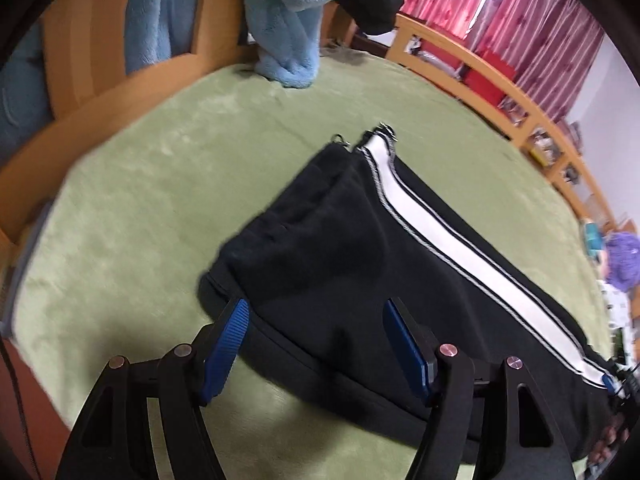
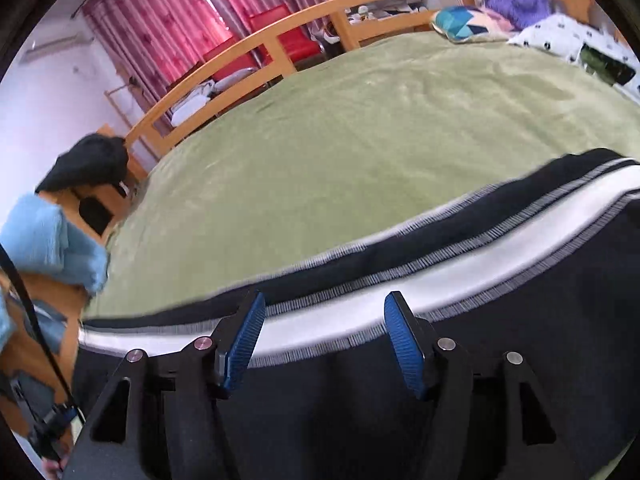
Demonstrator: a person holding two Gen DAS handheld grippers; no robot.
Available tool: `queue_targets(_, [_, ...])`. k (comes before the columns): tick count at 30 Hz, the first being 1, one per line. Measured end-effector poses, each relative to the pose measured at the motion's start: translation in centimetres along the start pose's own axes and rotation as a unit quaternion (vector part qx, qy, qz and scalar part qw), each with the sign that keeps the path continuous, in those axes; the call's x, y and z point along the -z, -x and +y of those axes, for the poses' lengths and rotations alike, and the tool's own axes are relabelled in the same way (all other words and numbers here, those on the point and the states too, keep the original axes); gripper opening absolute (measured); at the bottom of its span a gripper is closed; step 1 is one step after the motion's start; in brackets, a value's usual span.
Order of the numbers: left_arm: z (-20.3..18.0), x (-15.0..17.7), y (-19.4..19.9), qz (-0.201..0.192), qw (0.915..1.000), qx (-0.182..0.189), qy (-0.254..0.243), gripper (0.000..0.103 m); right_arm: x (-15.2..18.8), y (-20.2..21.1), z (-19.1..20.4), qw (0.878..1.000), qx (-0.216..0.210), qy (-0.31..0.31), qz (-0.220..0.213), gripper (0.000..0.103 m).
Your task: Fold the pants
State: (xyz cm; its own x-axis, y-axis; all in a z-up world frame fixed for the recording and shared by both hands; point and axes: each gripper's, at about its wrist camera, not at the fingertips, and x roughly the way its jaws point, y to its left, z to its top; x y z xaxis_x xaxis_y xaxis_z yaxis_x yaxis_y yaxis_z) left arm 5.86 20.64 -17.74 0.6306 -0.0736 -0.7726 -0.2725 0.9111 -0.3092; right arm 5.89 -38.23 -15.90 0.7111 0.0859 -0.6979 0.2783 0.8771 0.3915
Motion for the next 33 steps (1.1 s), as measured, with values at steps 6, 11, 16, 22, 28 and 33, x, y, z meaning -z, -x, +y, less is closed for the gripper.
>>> queue_targets(6, [2.1, -0.6, -3.3, 0.016, 0.9975, 0.023, 0.065, 0.066, 3.5, 3.3, -1.5, 0.999, 0.037, -0.005, 0.022, 0.061])
queue_targets(11, [3.2, -1.2, -4.7, 0.006, 0.9948, 0.009, 0.101, 0.056, 5.8, 5.0, -3.7, 0.996, 0.068, -0.042, 0.045, 0.061])
queue_targets(16, [4.3, -2.6, -4.8, 0.011, 0.9904, 0.048, 0.129, 0.006, 6.6, 5.4, -4.0, 0.994, 0.085, -0.057, 0.047, 0.061])
queue_targets(22, [4.4, -2.5, -0.6, -0.025, 0.9930, 0.064, 0.096, 0.006, 6.4, 5.4, -2.7, 0.996, 0.070, -0.043, 0.036, 0.061])
queue_targets(28, [5.8, -2.4, 1.4, -0.030, 0.9906, 0.076, 0.110, 0.006, 7.1, 6.1, -2.4, 0.997, 0.064, -0.034, 0.032, 0.061])
queue_targets(33, [6.0, -3.2, 1.8, -0.024, 0.9895, 0.082, 0.117, 0.006, 7.6, 7.5, -4.3, 0.996, 0.077, -0.046, 0.029, 0.061])
